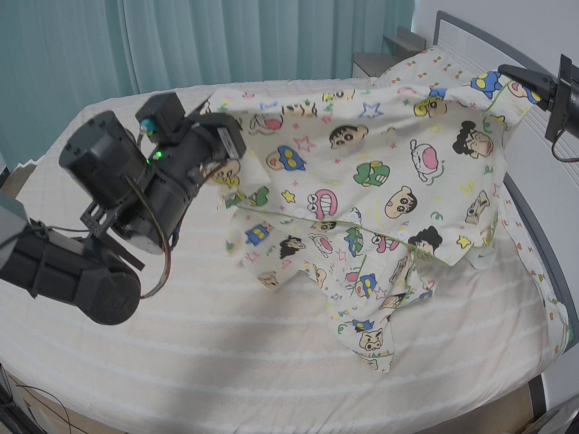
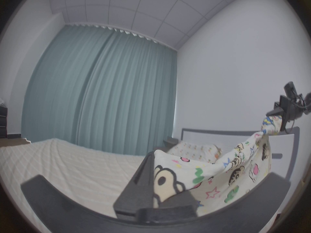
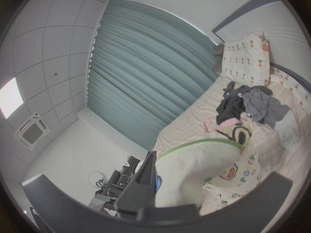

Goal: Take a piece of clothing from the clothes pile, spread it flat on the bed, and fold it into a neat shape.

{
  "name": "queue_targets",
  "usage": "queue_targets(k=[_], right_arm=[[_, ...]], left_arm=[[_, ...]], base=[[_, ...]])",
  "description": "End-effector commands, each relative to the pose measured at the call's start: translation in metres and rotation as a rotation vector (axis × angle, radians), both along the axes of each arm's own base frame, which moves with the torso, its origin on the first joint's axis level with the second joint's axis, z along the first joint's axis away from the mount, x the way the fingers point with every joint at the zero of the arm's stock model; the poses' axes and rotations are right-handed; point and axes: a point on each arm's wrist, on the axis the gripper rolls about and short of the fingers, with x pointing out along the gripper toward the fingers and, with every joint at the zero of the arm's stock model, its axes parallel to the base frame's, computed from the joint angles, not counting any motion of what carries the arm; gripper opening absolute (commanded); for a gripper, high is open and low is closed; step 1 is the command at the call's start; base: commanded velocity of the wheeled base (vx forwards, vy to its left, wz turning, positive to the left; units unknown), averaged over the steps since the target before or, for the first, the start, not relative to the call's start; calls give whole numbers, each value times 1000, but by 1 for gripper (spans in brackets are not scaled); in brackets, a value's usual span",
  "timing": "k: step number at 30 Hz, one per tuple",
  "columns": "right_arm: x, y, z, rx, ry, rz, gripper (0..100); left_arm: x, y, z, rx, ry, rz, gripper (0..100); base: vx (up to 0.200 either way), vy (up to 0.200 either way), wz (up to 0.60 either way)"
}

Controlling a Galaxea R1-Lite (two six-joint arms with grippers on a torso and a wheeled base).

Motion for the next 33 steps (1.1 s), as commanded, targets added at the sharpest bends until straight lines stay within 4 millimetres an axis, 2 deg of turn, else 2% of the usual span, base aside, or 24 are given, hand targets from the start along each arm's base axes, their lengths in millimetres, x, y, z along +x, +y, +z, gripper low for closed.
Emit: queue_targets(k=[1,2,4,6,8,10,11,12,16,20,22,33], right_arm=[[-1,-2,23,4,-106,-14,0],[-2,-3,37,9,-152,-17,0],[-4,-3,47,13,-188,-15,0],[-5,-2,48,16,-185,-7,0],[-4,0,41,14,-156,1,0],[1,1,25,8,-102,1,0],[1,1,25,8,-102,1,0],[4,1,10,3,-53,1,0],[8,-1,-9,-4,10,-7,0],[7,-1,-13,-3,22,-8,0],[4,-2,-12,-3,15,-8,0],[0,2,-19,-7,36,12,0]], left_arm=[[-11,5,49,-61,-116,54,0],[-15,9,66,-76,-132,65,0],[-21,12,76,-73,-123,64,0],[-29,17,79,-64,-103,60,0],[-32,19,76,-54,-82,57,0],[-35,17,62,-45,-34,36,0],[-35,17,62,-45,-34,36,0],[-43,19,47,-49,24,7,0],[-57,20,31,-55,129,-45,0],[-63,23,30,-92,180,-71,0],[-74,26,25,-76,237,-89,0],[-84,21,20,-86,258,-132,0]], base=[[0,0,0],[0,0,0],[0,0,0],[0,0,0],[0,0,0],[0,0,0],[0,0,0],[0,0,0],[0,0,0],[0,0,0],[0,0,0],[0,0,0]])
